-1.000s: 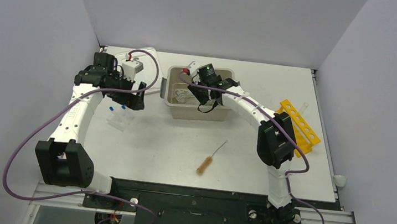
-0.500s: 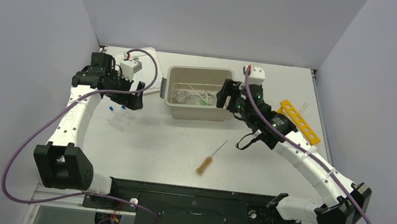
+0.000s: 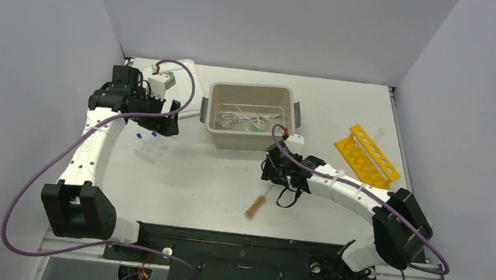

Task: Organize the chemistry lab equipment
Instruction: Pick up the chemistry item at the center of the board.

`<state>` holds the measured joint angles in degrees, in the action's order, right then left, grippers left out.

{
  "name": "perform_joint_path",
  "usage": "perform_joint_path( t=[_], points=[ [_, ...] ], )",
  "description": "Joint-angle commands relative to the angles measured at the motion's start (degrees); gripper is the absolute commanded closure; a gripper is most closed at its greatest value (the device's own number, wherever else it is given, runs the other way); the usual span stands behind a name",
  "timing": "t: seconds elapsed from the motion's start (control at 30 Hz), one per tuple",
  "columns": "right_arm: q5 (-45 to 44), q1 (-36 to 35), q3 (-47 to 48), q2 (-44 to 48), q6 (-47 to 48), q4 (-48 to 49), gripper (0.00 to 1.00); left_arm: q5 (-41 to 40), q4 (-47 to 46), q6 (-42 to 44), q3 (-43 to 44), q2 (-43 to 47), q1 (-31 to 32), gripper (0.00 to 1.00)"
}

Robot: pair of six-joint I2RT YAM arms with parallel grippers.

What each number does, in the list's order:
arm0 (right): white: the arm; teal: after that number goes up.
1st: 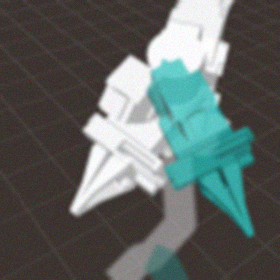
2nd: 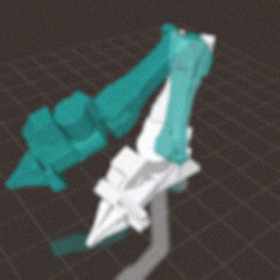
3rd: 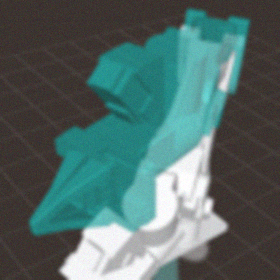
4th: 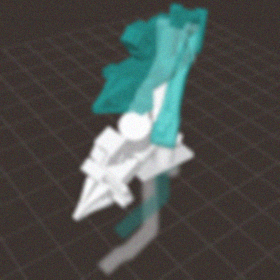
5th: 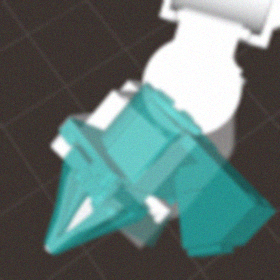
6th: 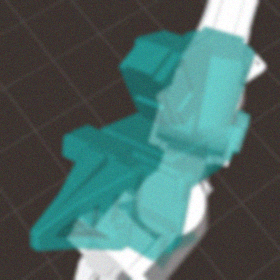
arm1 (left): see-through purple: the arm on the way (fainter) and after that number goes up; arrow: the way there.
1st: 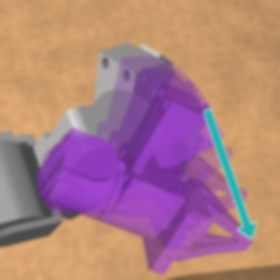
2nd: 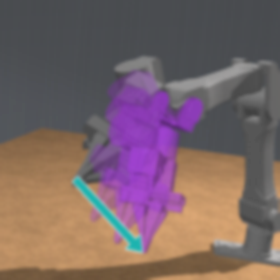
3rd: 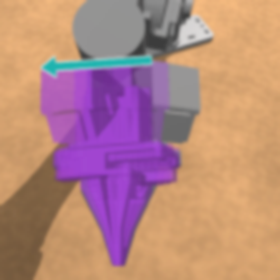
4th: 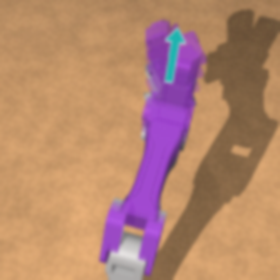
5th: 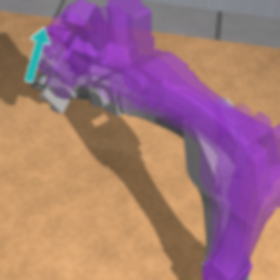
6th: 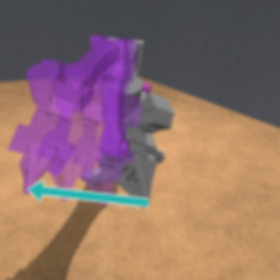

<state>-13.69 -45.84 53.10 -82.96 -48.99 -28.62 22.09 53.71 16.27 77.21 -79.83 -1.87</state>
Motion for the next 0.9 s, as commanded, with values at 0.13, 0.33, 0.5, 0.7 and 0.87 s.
perform_joint_path(
  t=[0.13, 0.33, 0.5, 0.7, 0.87],
  points=[
    [5.5, 0.0, -0.9, -7.5, -2.4, 6.1, 0.5, -0.2, -3.3, -3.0, 2.0, 1.1, -0.2, 0.03],
    [6.5, -0.1, -1.6, -10.6, -1.9, 6.4, 0.52, 0.0, -3.5, -3.3, 2.3, 1.0, -0.2, 0.03],
    [6.1, 0.0, -1.6, -12.3, -0.9, 6.5, 0.63, -0.3, -3.6, -2.9, 1.9, 1.1, -0.2, 0.03],
    [4.1, 0.0, 0.1, -12.4, 1.8, 6.2, 1.0, -1.0, -3.4, -2.0, 1.7, 1.3, -0.2, 0.03],
    [5.3, -0.2, 0.2, -3.0, 12.7, 8.4, 1.0, -0.9, -3.2, -1.7, 2.7, 0.6, -0.2, 0.03]
  ],
)
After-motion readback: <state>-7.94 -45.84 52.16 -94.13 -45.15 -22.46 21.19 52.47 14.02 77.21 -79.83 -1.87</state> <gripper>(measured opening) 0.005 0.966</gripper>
